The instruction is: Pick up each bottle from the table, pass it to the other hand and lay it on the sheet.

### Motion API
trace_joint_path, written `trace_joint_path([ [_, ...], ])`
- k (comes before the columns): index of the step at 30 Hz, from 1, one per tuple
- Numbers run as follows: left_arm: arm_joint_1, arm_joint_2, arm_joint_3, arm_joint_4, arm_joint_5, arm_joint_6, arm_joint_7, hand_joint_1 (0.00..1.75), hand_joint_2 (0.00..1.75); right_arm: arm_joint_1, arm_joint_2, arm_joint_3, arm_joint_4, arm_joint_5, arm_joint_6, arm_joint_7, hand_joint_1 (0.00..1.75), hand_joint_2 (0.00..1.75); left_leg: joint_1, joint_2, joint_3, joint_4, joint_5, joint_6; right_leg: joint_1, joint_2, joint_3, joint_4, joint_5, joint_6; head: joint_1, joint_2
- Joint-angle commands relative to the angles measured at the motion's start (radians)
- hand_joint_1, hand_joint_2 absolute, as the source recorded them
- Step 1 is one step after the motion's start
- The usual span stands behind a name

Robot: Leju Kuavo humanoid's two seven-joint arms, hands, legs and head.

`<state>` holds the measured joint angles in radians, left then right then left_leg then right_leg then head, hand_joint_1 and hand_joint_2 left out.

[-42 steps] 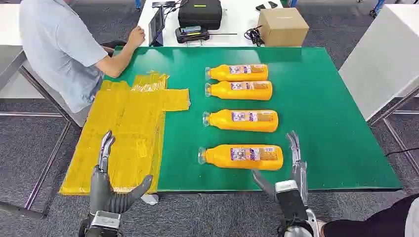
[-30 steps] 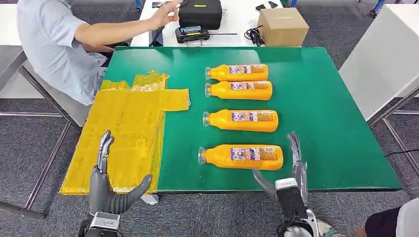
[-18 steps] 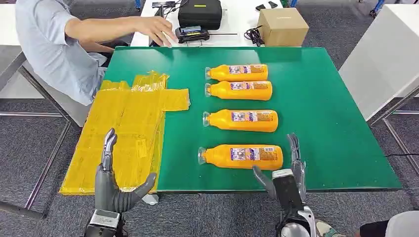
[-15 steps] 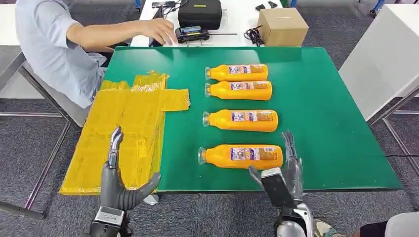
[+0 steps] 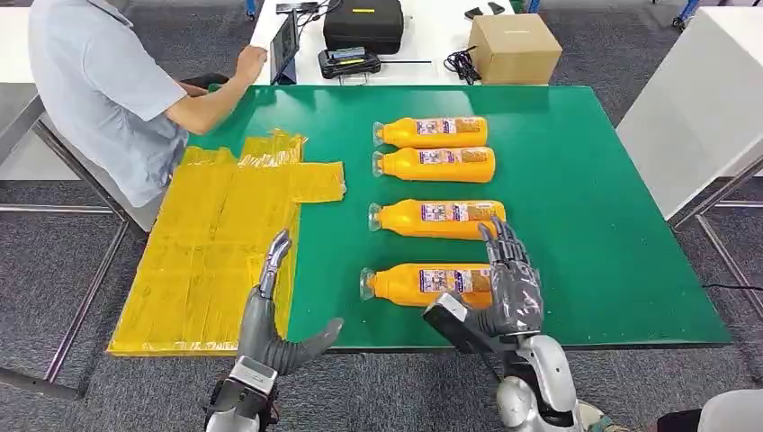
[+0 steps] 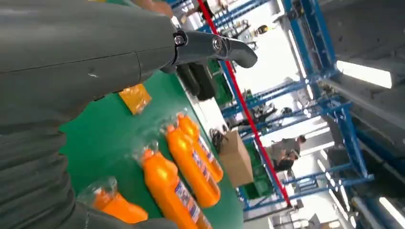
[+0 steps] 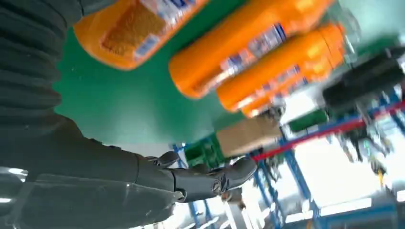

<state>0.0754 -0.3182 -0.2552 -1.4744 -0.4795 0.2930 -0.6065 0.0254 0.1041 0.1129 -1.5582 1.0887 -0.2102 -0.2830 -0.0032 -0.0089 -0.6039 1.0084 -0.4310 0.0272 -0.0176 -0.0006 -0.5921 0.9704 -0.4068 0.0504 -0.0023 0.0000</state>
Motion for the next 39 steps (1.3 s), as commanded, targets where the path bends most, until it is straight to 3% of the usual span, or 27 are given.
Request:
trace_joint_path([
  [1,-0.061,0.007,-0.023,0.122,0.026,0.000,0.036,0.00,1.75,-0.150,-0.105,0.075,0.277,0.014,0.072,0.059,0.00,1.75,0.001,0.002,0.006,-0.002,-0.001,-0.001,0.001,0.001,0.006,-0.003,0.000,-0.002,0.000,0.000],
  [15,-0.062,-0.001,-0.042,0.126,0.033,-0.023,0.087,0.00,1.75,-0.224,-0.151,0.188,0.434,0.051,0.155,0.126,0.00,1.75,0.001,0.001,0.003,0.000,-0.001,-0.001,0.001,0.000,0.003,-0.001,0.000,-0.001,0.000,0.000],
  [29,-0.043,0.007,-0.060,0.110,0.035,-0.045,0.112,0.00,1.75,-0.345,-0.224,0.391,0.513,0.121,0.229,0.178,0.00,1.75,0.000,0.002,0.004,0.000,-0.001,-0.001,0.001,0.001,0.004,-0.001,0.000,-0.002,0.000,0.000],
  [39,-0.044,0.010,-0.071,0.118,0.037,-0.044,0.114,0.00,1.75,-0.416,-0.271,0.466,0.608,0.070,0.291,0.198,0.00,1.75,0.001,0.001,0.004,0.000,-0.001,-0.001,0.001,0.001,0.004,-0.001,0.000,-0.001,0.000,0.000],
])
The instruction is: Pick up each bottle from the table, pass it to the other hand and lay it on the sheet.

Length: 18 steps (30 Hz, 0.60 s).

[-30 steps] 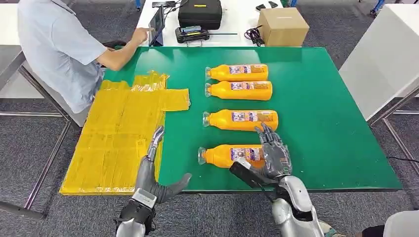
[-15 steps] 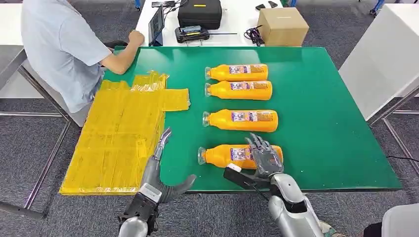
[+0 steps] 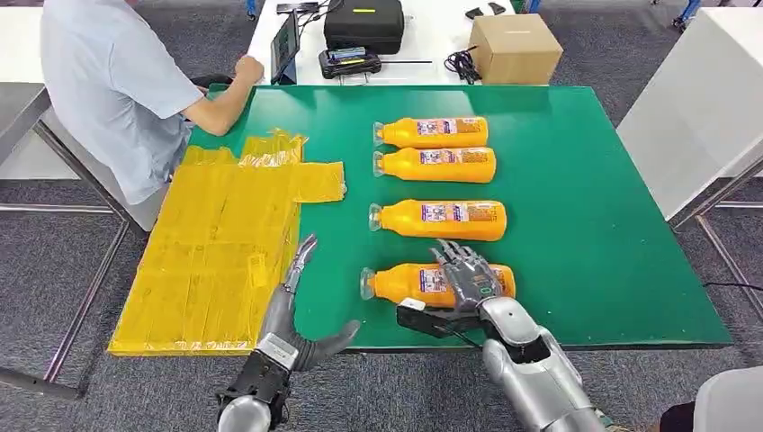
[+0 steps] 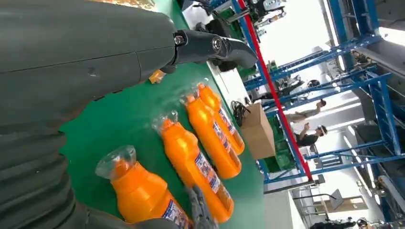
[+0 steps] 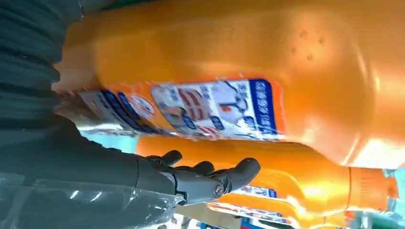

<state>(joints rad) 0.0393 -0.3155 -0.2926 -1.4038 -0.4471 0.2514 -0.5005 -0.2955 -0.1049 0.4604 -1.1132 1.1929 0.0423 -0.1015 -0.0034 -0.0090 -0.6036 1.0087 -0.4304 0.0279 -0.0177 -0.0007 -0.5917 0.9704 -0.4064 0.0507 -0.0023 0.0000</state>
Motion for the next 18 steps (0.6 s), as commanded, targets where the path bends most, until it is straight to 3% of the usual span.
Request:
trace_joint_path([
  [1,-0.008,0.007,-0.034,0.047,0.004,-0.003,0.008,0.00,1.75,-0.095,-0.065,0.119,0.163,-0.034,0.038,0.016,0.00,1.75,0.000,0.001,0.002,-0.001,0.000,-0.001,0.000,0.001,0.002,-0.001,0.000,-0.001,0.000,0.000],
  [9,0.005,0.006,-0.026,0.015,0.004,0.002,0.031,0.00,1.75,-0.120,-0.128,0.194,0.171,-0.033,0.136,0.073,0.00,1.75,0.001,-0.001,0.007,-0.001,-0.001,-0.001,0.001,-0.001,0.008,-0.002,-0.001,-0.002,0.000,0.000],
  [11,0.030,-0.020,-0.015,-0.031,-0.013,-0.010,0.057,0.00,1.75,-0.107,-0.162,0.199,0.134,-0.060,0.154,0.080,0.00,1.75,0.001,-0.001,0.008,0.000,-0.001,-0.001,0.001,-0.001,0.009,-0.002,-0.001,-0.002,0.000,0.000],
  [18,0.050,-0.019,-0.002,-0.056,-0.030,-0.004,0.067,0.00,1.75,-0.061,-0.231,0.212,0.036,-0.087,0.173,0.100,0.00,1.75,0.000,-0.002,0.012,0.000,-0.001,-0.001,0.001,-0.003,0.013,-0.002,-0.001,-0.002,0.000,0.000],
])
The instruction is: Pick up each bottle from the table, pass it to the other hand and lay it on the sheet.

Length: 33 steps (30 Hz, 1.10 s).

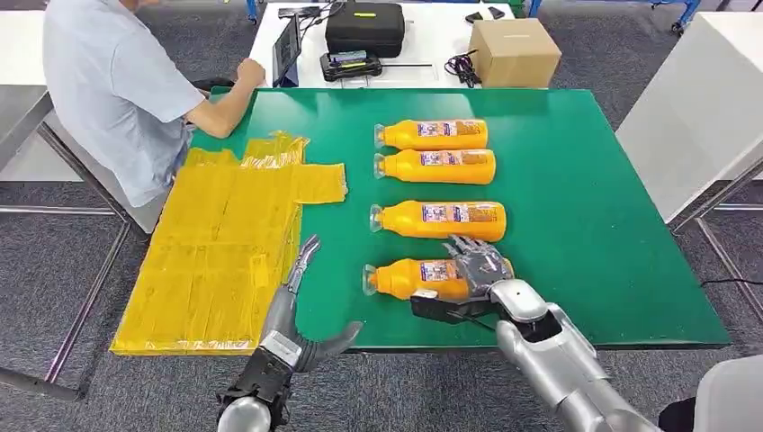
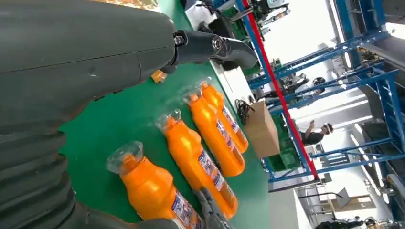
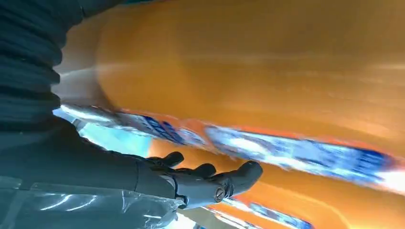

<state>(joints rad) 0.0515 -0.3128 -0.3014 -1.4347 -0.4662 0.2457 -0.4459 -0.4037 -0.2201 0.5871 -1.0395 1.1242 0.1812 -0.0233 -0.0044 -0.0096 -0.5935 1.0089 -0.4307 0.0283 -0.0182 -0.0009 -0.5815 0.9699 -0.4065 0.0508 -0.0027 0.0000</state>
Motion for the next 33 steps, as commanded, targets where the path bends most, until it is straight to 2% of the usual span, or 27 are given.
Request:
trace_joint_path([
  [1,0.040,-0.021,0.007,-0.027,-0.012,0.002,0.012,0.00,1.75,0.053,-0.119,0.084,-0.045,-0.019,0.033,0.023,0.00,1.75,0.001,-0.002,0.002,0.000,-0.001,-0.001,0.001,-0.002,0.003,-0.001,-0.001,-0.001,0.000,0.000],
  [5,0.049,-0.022,0.011,-0.035,-0.013,0.008,0.012,0.00,1.75,0.094,-0.150,0.079,-0.110,-0.034,0.040,0.032,0.00,1.75,0.001,-0.002,0.003,0.000,-0.001,-0.002,0.001,-0.003,0.004,-0.001,-0.001,-0.002,0.000,0.000],
  [9,0.034,-0.019,0.003,-0.008,-0.011,0.002,0.000,0.00,1.75,0.120,-0.173,0.045,-0.115,-0.124,0.060,-0.002,0.00,1.75,0.001,-0.004,0.003,0.000,-0.001,-0.002,0.001,-0.005,0.005,-0.001,-0.002,-0.002,0.000,0.000],
  [10,0.029,-0.019,-0.001,0.001,-0.007,-0.001,-0.004,0.00,1.75,0.125,-0.168,0.029,-0.101,-0.156,0.063,-0.012,0.05,1.75,0.001,-0.005,0.003,-0.001,-0.001,-0.001,0.001,-0.005,0.005,-0.002,-0.002,-0.002,0.000,0.000],
  [11,0.023,-0.020,-0.003,0.012,-0.002,-0.002,-0.008,0.00,1.75,0.129,-0.166,0.018,-0.087,-0.182,0.063,-0.023,0.45,1.75,0.001,-0.003,0.003,-0.001,-0.001,-0.001,0.001,-0.004,0.004,-0.002,-0.001,-0.001,0.000,0.000],
  [12,0.015,-0.020,-0.008,0.025,0.006,-0.004,-0.014,0.00,1.75,0.131,-0.166,0.005,-0.065,-0.210,0.060,-0.030,1.68,1.75,0.001,-0.004,0.004,-0.001,-0.001,-0.001,0.001,-0.004,0.006,-0.002,-0.001,-0.002,0.000,0.000],
  [13,0.010,-0.023,-0.010,0.034,0.010,-0.002,-0.017,0.00,1.75,0.139,-0.161,-0.006,-0.054,-0.219,0.031,-0.037,1.75,1.75,0.002,-0.003,0.004,-0.001,-0.002,-0.001,0.002,-0.004,0.006,-0.003,-0.002,-0.002,0.000,0.000],
  [21,-0.015,-0.016,-0.041,0.082,0.037,0.018,-0.050,0.00,1.75,0.208,-0.122,-0.099,-0.007,-0.361,-0.029,-0.141,1.75,1.75,0.001,-0.005,0.005,-0.002,-0.001,-0.001,0.002,-0.006,0.006,-0.003,-0.001,-0.002,0.000,0.000],
  [27,-0.018,-0.017,-0.044,0.078,0.038,0.018,-0.049,0.00,1.75,0.204,-0.109,-0.100,0.003,-0.363,-0.033,-0.138,1.75,1.75,0.001,-0.003,0.006,-0.001,-0.001,0.000,0.002,-0.004,0.006,-0.003,-0.001,-0.002,0.000,0.000],
  [33,-0.017,-0.015,-0.053,0.087,0.065,0.051,-0.071,0.00,1.75,0.239,-0.064,-0.177,-0.002,-0.378,-0.089,-0.175,1.75,1.75,0.001,-0.002,0.006,-0.002,-0.001,0.000,0.002,-0.004,0.007,-0.003,-0.001,-0.002,0.000,0.000],
])
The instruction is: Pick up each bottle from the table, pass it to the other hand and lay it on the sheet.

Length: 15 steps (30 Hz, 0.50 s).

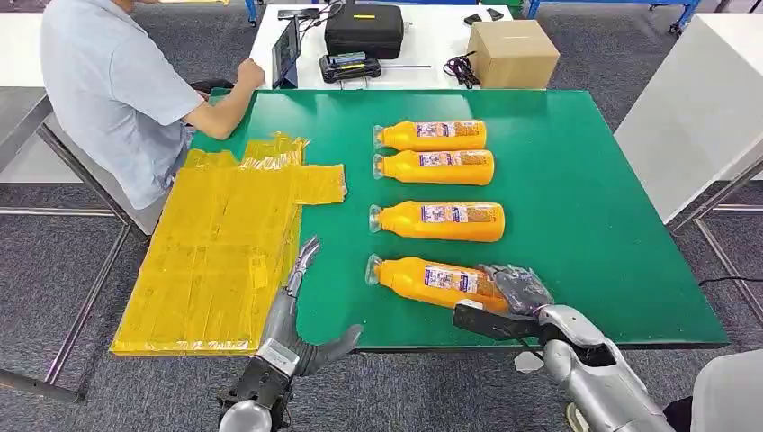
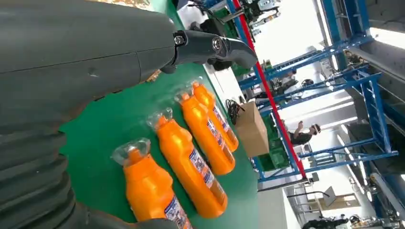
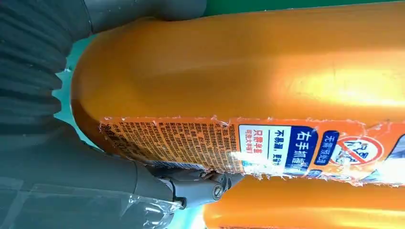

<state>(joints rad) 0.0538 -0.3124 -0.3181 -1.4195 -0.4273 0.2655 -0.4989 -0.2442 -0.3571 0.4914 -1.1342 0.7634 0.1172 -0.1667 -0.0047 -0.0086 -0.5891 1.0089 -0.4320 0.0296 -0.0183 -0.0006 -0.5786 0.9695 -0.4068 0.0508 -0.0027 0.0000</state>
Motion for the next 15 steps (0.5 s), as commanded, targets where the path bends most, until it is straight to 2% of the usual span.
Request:
trace_joint_path([
  [1,-0.019,-0.015,-0.036,0.071,0.026,0.031,-0.018,0.00,1.75,0.078,0.074,-0.081,0.092,-0.017,-0.025,-0.031,1.75,1.75,0.001,-0.002,0.002,-0.001,0.000,-0.001,0.001,-0.002,0.003,-0.002,0.000,-0.001,0.000,0.000],
  [9,-0.019,-0.016,-0.034,0.069,0.030,0.033,-0.020,0.00,1.75,0.078,0.077,-0.087,0.088,-0.023,-0.025,-0.035,1.75,1.75,0.002,-0.002,0.002,-0.001,0.000,-0.002,0.002,-0.003,0.003,-0.002,-0.001,-0.003,0.000,0.000],
  [11,-0.035,-0.002,-0.022,0.093,0.129,0.057,-0.063,0.00,1.75,0.095,0.120,-0.143,0.048,-0.066,-0.043,-0.074,1.75,1.75,0.001,0.000,0.002,-0.001,0.000,-0.001,0.001,-0.002,0.003,-0.002,0.000,-0.001,0.000,0.000],
  [15,-0.030,-0.001,-0.007,0.111,0.343,0.007,-0.081,0.00,1.75,0.126,0.192,-0.222,-0.075,-0.158,-0.048,-0.116,1.75,1.75,0.002,0.000,0.002,-0.001,-0.001,-0.002,0.002,-0.002,0.003,-0.002,-0.001,-0.003,0.000,0.000],
])
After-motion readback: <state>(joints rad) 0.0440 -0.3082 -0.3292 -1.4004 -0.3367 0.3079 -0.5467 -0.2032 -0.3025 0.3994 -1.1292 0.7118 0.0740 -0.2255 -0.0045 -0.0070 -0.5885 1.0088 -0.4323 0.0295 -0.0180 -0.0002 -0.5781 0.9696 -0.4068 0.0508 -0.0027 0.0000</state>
